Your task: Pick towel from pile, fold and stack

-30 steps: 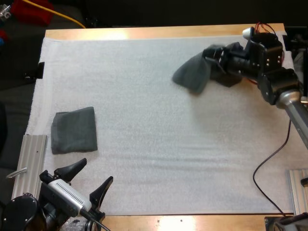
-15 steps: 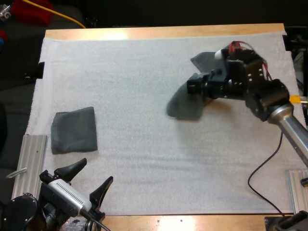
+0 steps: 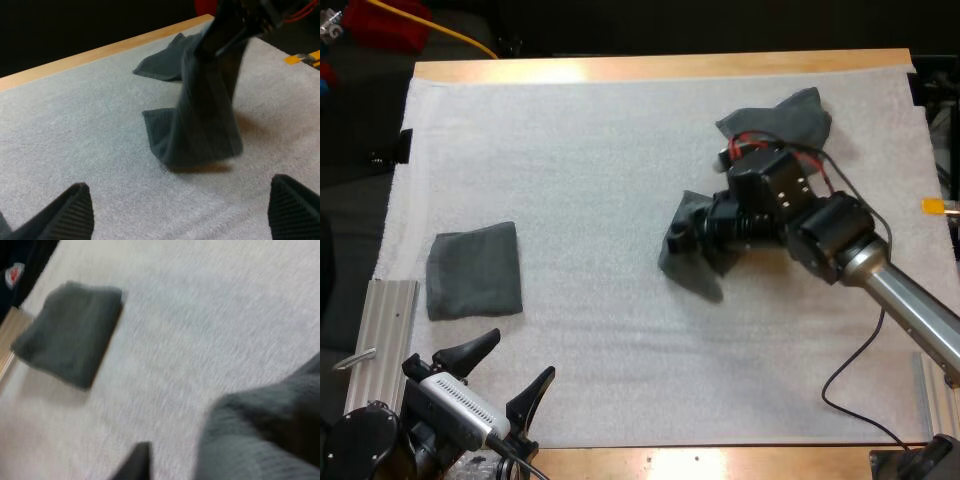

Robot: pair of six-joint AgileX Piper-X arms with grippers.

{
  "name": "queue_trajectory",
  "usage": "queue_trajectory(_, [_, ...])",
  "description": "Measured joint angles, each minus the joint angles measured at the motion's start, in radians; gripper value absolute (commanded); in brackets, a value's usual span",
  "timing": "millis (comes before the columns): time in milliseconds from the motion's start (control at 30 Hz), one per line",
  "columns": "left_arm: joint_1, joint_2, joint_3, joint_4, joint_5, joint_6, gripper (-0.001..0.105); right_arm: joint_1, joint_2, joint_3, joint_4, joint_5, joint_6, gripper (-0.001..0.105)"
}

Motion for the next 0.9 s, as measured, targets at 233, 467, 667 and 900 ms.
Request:
queue_trajectory(233, [0.0,0.0,0.0,0.0,0.02,0.0,0.069,0.064,-0.023,0.0,0.019,-0.055,-0.005,0.077])
queue_trajectory(467, [0.0,0.0,0.0,0.0,0.02,0.0,0.069,0.083,-0.119,-0.001,0.05,-0.152,-0.002,0.077])
queue_trajectory(667, [0.0,0.0,0.0,0.0,0.02,0.0,0.069,0.083,-0.129,-0.002,0.247,-0.172,-0.032,0.077])
queue_trajectory(900, [0.0,0.0,0.0,0.0,0.024,-0.013,0.069,0.083,-0.057,-0.002,0.458,-0.155,-0.109,0.077])
